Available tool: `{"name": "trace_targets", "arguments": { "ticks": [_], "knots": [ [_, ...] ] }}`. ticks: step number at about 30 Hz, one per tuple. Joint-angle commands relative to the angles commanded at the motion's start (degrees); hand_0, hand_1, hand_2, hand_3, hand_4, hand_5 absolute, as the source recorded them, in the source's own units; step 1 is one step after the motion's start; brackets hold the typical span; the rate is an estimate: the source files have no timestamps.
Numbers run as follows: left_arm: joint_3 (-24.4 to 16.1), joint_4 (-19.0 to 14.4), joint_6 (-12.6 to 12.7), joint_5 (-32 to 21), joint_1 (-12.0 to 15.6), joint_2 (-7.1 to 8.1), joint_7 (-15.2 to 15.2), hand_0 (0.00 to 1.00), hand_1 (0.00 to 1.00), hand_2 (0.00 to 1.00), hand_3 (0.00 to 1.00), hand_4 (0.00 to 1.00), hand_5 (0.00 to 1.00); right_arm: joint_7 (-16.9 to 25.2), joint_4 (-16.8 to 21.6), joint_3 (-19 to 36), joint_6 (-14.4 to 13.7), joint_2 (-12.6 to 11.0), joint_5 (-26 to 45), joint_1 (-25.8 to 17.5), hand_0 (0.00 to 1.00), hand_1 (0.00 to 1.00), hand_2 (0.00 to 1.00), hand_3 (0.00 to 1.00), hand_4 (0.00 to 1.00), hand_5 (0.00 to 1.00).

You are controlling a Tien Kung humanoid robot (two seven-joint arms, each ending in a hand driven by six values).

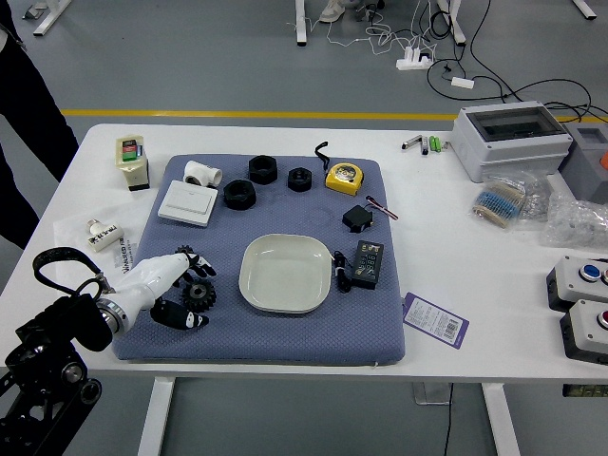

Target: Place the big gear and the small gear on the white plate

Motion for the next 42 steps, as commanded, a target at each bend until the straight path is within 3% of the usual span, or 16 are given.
{"name": "trace_targets", "arguments": {
  "ticks": [3,4,9,10,19,27,36,39,42],
  "knots": [
    [0.83,0.31,0.17,0.90,-0.40,-0.10,-0.22,0.482,0.595,0.611,0.603,0.763,0.065,-0.01,0.00,0.08,0.00,-0.03,-0.09,0.06,0.626,0.658,0.749,0.555,0.754,0.713],
    [0.93,0.36,0.18,1.06,-0.45,-0.11,-0.25,0.439,0.530,0.570,0.575,0.407,0.002,0.00,0.00,0.10,0.00,-0.03,-0.09,0.07,0.625,0.657,0.749,0.554,0.754,0.712],
    [0.97,0.51,-0.02,1.89,-0.64,0.05,-0.37,0.439,0.530,0.570,0.575,0.407,0.002,0.01,-0.01,0.17,-0.02,-0.05,-0.10,0.13,0.625,0.657,0.749,0.554,0.754,0.712],
    [0.96,0.52,-0.03,1.94,-0.66,0.07,-0.39,0.375,0.478,0.519,0.552,0.046,0.002,0.02,-0.01,0.17,-0.02,-0.06,-0.10,0.14,0.627,0.656,0.748,0.553,0.753,0.712],
    [0.01,0.97,-1.59,4.10,-0.61,0.55,-0.36,0.351,0.469,0.510,0.543,0.002,0.002,-0.04,-0.02,0.11,-0.03,-0.05,-0.08,0.22,0.624,0.656,0.747,0.553,0.752,0.711],
    [-0.34,-0.52,-1.08,4.19,-1.12,0.85,-0.92,0.335,0.453,0.499,0.540,0.002,0.002,-0.01,-0.04,0.09,-0.04,-0.04,0.01,0.24,0.626,0.655,0.748,0.553,0.752,0.709],
    [1.76,-2.64,1.19,3.69,-4.02,0.58,-2.34,0.314,0.440,0.493,0.533,0.002,0.002,-0.05,-0.02,0.13,-0.04,-0.08,-0.03,0.31,0.626,0.655,0.748,0.553,0.752,0.709],
    [3.42,-2.79,2.85,3.22,-5.53,0.00,-3.20,0.314,0.440,0.493,0.533,0.002,0.002,-0.08,-0.02,0.05,-0.03,-0.09,-0.06,0.35,0.626,0.655,0.748,0.553,0.752,0.709],
    [6.62,-2.18,6.11,2.44,-7.29,-0.85,-5.22,0.314,0.441,0.495,0.534,0.002,0.002,-0.11,-0.01,0.00,-0.05,-0.09,-0.03,0.40,0.627,0.655,0.748,0.552,0.752,0.708]
  ]
}}
